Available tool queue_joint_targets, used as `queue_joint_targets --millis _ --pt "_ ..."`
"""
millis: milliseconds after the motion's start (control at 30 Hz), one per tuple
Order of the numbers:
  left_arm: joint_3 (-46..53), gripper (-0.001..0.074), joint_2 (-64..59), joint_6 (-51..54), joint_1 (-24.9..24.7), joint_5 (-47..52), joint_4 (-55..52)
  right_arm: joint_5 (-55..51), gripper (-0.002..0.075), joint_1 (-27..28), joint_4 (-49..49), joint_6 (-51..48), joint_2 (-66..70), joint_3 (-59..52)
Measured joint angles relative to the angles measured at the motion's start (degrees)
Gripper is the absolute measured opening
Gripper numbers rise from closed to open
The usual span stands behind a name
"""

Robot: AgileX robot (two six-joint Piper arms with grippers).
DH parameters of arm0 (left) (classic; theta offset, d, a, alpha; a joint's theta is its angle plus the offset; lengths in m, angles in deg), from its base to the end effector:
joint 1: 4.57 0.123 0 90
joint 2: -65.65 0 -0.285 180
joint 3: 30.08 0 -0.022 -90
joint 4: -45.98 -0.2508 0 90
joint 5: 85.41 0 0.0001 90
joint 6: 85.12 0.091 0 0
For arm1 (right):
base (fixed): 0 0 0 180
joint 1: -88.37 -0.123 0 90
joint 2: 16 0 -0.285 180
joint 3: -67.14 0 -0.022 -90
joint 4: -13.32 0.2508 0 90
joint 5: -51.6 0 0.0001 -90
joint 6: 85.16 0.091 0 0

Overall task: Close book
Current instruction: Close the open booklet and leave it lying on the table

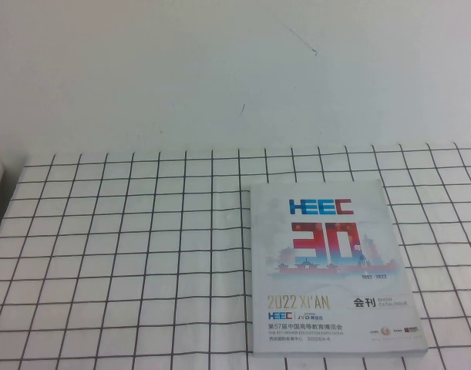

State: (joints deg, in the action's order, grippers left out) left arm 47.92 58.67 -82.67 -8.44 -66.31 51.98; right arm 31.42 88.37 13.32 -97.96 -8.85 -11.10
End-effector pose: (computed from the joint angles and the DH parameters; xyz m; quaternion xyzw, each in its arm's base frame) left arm 0.0529 -0.0067 0.1794 0.0150 0.7877 -0.0515 0.6137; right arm 0.0531 0.0000 0.1760 -0.0888 0.7914 -0.0674 0.6010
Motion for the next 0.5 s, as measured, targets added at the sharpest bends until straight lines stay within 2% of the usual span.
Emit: queue_joint_targets --millis 133,500 --pt "0.0 -0.0001 0.0 0.2 0.0 0.0 0.0 0.0 -0.0003 -2.2 -0.3 0.9 0.0 0.0" --pt "0.0 -0.0001 0.0 0.2 0.0 0.0 0.0 0.0 -0.0003 -2.2 -0.4 2.5 0.0 0.0"
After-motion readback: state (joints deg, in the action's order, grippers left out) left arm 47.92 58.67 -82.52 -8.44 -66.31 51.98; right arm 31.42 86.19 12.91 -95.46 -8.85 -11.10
